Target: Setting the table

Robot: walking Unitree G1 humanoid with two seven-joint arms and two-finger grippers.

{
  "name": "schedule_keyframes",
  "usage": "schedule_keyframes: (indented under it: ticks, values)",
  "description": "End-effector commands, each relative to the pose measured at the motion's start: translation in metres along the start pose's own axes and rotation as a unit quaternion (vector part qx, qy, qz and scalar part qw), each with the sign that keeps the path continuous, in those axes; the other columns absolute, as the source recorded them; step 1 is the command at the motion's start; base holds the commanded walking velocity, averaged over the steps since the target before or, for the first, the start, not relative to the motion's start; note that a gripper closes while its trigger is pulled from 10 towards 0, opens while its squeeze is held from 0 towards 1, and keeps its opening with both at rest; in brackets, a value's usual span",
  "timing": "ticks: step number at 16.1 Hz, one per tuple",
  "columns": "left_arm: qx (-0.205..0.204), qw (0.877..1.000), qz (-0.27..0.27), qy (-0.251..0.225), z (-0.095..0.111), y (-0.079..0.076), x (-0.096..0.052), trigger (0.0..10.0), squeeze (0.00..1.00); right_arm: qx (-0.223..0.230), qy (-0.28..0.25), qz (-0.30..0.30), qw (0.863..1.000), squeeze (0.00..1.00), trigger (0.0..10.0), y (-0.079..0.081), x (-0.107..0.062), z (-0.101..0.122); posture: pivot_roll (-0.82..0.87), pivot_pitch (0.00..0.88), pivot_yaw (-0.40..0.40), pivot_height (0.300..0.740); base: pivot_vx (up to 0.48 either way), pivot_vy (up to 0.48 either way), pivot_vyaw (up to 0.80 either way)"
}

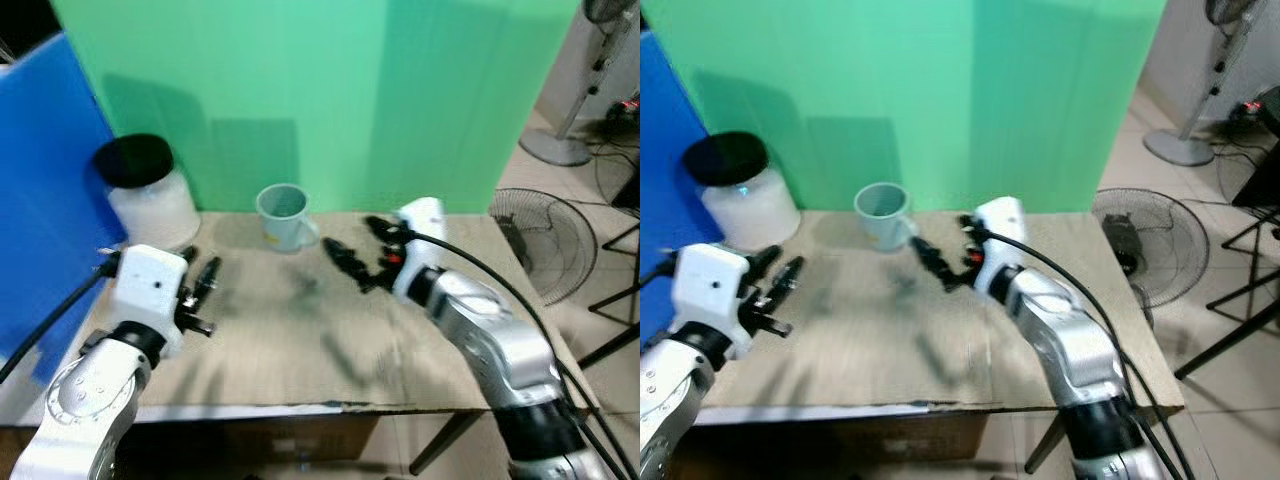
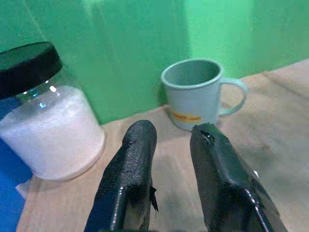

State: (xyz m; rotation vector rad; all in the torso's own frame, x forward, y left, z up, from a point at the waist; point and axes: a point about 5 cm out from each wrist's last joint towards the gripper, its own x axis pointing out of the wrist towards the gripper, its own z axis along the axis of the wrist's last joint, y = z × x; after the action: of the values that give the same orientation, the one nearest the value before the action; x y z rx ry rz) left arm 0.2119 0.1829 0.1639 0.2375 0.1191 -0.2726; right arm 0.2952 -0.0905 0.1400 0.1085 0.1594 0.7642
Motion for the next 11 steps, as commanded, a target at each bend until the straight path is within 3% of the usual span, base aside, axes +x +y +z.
schedule_keyframes:
  ticks: [1, 2, 3, 6, 9, 10, 11]
  values:
    - [-0.014, 0.999, -0.033, 0.007, 0.0, -0.003, 0.003, 10.0, 0.0, -0.008, 0.003, 0.024, 1.0, 1.0, 10.0, -0.005, 0.004, -0.002, 0.01, 0.0, 0.027, 0.74, 0.0, 0.0, 0.0]
    - [-0.029, 0.998, -0.064, 0.009, 0.0, -0.005, 0.006, 10.0, 0.0, -0.032, 0.012, 0.043, 0.998, 1.0, 10.0, -0.008, 0.013, -0.003, 0.01, 0.0, 0.026, 0.74, 0.0, 0.0, 0.0]
    - [-0.027, 0.996, -0.084, 0.01, 0.0, -0.005, 0.007, 10.0, 1.0, -0.045, 0.016, 0.051, 0.998, 1.0, 10.0, -0.01, 0.02, -0.002, 0.01, 0.0, 0.027, 0.74, 0.0, 0.0, 0.0]
    - [-0.004, 0.99, -0.14, 0.019, -0.003, -0.01, 0.012, 10.0, 1.0, -0.075, 0.049, 0.056, 0.994, 1.0, 10.0, -0.014, 0.044, -0.004, 0.0, 0.0, 0.03, 0.74, 0.0, 0.0, 0.0]
    - [-0.004, 0.982, -0.185, 0.029, -0.004, -0.016, 0.014, 10.0, 1.0, -0.062, 0.066, 0.06, 0.994, 1.0, 10.0, -0.012, 0.062, -0.007, 0.0, 0.0, 0.031, 0.74, 0.0, 0.0, 0.0]
    - [-0.003, 0.981, -0.193, 0.031, -0.004, -0.017, 0.015, 10.0, 1.0, -0.066, 0.076, 0.055, 0.993, 0.96, 10.0, -0.008, 0.072, -0.009, 0.0, 0.0, 0.033, 0.74, 0.0, 0.0, 0.0]
    - [0.0, 0.98, -0.198, 0.032, -0.004, -0.018, 0.015, 10.0, 1.0, -0.067, 0.081, 0.045, 0.993, 0.0, 10.0, -0.006, 0.078, -0.01, 0.0, 0.0, 0.034, 0.74, 0.0, 0.0, 0.0]
